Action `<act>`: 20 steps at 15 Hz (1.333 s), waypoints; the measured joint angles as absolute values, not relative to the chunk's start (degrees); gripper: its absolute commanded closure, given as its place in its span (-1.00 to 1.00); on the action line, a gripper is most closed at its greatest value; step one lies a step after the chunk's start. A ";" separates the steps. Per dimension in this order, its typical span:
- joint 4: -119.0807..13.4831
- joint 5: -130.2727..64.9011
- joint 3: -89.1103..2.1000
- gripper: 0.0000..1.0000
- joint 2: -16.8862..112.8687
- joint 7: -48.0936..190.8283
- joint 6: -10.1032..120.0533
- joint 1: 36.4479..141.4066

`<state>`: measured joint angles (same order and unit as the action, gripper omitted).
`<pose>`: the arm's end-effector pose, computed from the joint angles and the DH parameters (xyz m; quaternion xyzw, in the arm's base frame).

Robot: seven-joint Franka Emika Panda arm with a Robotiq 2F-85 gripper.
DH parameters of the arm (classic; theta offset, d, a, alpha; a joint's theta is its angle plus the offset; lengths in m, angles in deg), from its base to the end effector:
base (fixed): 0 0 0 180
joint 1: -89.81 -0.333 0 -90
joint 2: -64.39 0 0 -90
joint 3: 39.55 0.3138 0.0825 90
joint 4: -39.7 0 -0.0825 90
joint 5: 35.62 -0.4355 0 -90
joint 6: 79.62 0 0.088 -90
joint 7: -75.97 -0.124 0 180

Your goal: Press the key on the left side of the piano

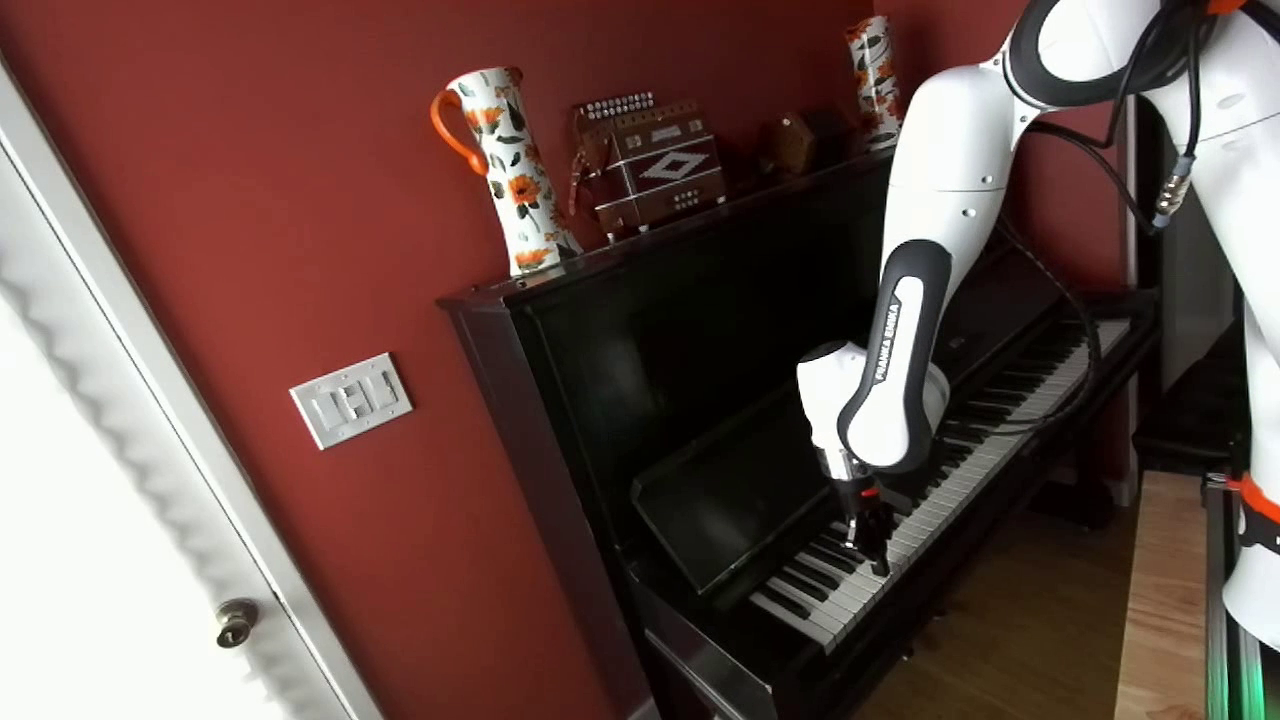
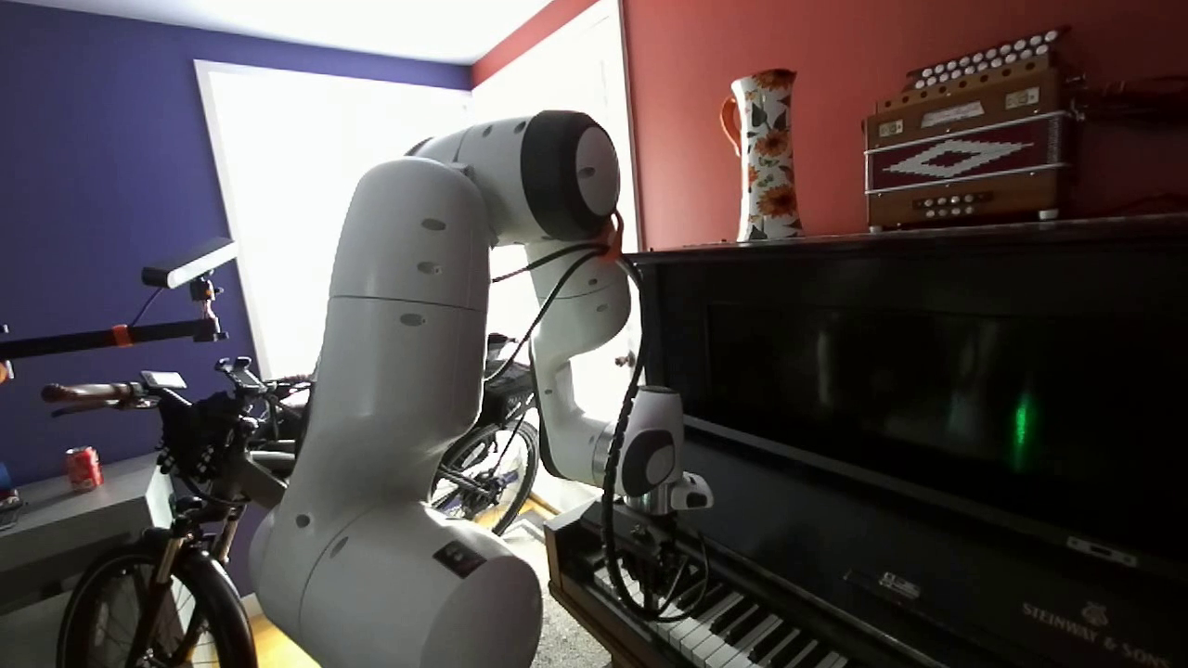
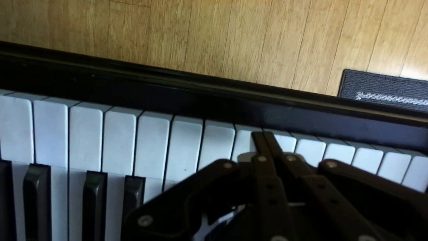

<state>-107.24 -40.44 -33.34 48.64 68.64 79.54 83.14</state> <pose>0.4415 0.1030 0.0929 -0.9991 -0.0071 0.0351 0.0227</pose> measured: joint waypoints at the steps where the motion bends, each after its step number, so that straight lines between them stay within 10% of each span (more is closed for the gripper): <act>1: -107.24 -39.93 -33.68 1.00 48.45 68.59 79.89 83.10; 20: -106.81 -39.85 -33.66 1.00 45.18 68.55 83.09 83.09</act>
